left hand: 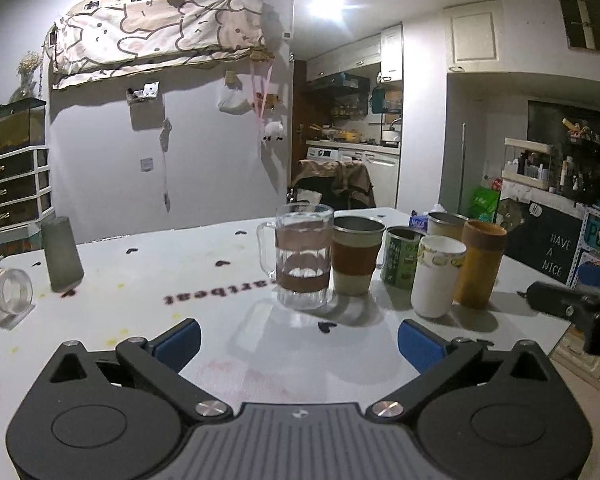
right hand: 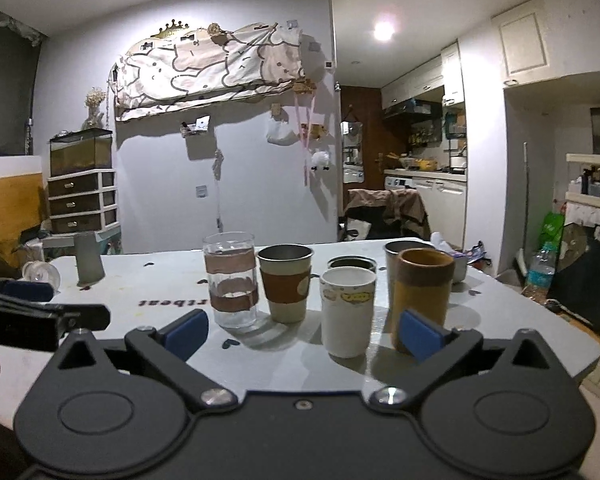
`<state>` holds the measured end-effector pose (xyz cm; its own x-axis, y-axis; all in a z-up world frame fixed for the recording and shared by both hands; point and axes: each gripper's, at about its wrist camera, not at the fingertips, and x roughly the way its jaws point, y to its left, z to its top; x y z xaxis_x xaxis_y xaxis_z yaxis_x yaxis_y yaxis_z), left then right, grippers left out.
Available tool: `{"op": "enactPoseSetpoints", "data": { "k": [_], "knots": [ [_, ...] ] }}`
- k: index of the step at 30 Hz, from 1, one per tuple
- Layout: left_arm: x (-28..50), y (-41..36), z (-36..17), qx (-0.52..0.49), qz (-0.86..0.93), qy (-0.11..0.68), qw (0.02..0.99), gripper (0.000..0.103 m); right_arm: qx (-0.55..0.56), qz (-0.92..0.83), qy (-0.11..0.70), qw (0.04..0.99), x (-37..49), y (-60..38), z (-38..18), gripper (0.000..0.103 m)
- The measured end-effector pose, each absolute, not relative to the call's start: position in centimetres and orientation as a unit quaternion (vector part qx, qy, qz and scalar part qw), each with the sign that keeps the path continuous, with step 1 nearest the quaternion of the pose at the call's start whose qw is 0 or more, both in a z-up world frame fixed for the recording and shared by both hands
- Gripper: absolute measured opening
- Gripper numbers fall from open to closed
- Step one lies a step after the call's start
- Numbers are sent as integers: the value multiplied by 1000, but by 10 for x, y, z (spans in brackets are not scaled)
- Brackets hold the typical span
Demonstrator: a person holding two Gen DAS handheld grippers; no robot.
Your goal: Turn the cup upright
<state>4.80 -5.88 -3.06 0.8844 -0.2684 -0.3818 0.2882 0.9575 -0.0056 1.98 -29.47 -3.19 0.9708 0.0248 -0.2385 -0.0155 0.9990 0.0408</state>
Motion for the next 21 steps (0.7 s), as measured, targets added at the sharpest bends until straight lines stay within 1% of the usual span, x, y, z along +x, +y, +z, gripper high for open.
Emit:
{"op": "enactPoseSetpoints", "data": {
  "k": [21],
  "knots": [
    [36, -51, -30, 11, -133, 186, 973, 103, 12, 3, 127, 992, 20, -295, -44, 103]
  ]
}}
